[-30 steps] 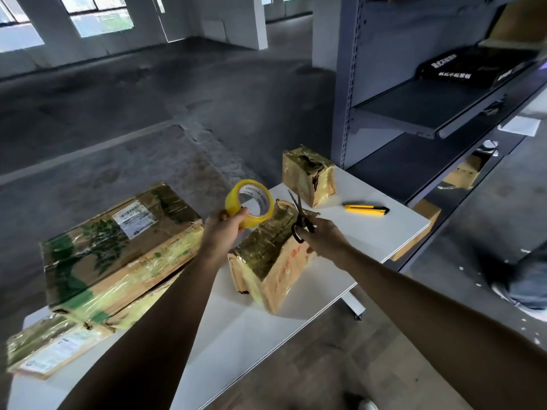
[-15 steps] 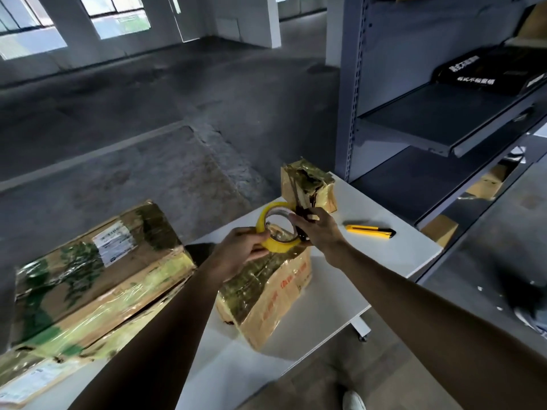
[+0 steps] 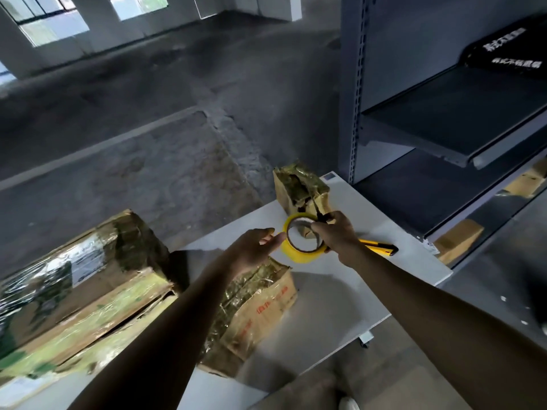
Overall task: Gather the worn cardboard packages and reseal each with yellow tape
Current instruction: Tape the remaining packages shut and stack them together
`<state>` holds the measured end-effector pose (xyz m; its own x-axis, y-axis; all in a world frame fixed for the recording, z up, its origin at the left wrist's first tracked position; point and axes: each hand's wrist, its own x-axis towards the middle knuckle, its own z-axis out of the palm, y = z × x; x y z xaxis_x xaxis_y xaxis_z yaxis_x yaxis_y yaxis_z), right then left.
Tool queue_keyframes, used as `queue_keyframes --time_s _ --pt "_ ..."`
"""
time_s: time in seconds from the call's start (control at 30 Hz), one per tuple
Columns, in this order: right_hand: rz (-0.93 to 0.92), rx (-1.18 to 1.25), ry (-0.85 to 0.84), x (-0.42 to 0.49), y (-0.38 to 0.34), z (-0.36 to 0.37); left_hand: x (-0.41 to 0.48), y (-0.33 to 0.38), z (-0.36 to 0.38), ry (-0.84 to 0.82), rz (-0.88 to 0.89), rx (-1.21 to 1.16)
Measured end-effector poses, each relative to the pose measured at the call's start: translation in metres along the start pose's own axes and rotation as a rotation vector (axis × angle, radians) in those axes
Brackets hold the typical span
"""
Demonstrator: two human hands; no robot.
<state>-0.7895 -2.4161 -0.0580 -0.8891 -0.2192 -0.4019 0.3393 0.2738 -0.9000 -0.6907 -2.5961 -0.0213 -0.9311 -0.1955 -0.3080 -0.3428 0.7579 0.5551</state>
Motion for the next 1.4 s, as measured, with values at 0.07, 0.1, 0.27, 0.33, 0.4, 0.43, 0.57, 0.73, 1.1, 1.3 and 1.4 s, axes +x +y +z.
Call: queue_keyframes --time_s 0.07,0.1,0.27,0.33,0.4,0.43,0.57,0.73,1.1,1.3,1.4 --pt "0.022 -0.047 0.008 0.007 0.014 -0.009 0.008 0.004 0.006 0.039 0.018 0.040" --pt "0.029 -0.076 0.014 0.010 0.024 -0.013 0.012 0.004 0.010 0.046 0.025 0.060" --pt "0.067 -0.253 0.046 0.022 0.073 -0.023 0.021 -0.005 0.032 0.048 0.003 0.265" --pt "0.075 -0.318 0.028 0.028 0.088 -0.025 0.018 -0.009 0.036 0.051 0.004 0.322" --pt "0.074 -0.378 0.017 0.033 0.098 -0.026 0.015 -0.014 0.036 0.045 0.006 0.379" --pt "0.070 -0.409 0.016 0.035 0.102 -0.026 0.013 -0.017 0.036 0.040 0.000 0.398" --pt "0.002 -0.593 0.011 0.037 0.109 -0.018 0.008 -0.022 0.036 0.015 -0.053 0.351" --pt "-0.234 -0.947 -0.023 0.035 0.101 -0.017 0.005 -0.019 0.037 0.037 -0.080 0.320" --pt "-0.346 -1.342 -0.203 0.031 0.093 -0.015 -0.019 -0.027 0.030 0.040 -0.233 0.160" --pt "-0.583 -1.019 -0.186 0.030 0.072 0.020 -0.043 -0.058 0.027 0.036 -0.310 0.153" --pt "-0.508 -0.677 -0.364 0.019 0.048 0.051 -0.054 -0.066 0.023 0.073 -0.425 0.215"
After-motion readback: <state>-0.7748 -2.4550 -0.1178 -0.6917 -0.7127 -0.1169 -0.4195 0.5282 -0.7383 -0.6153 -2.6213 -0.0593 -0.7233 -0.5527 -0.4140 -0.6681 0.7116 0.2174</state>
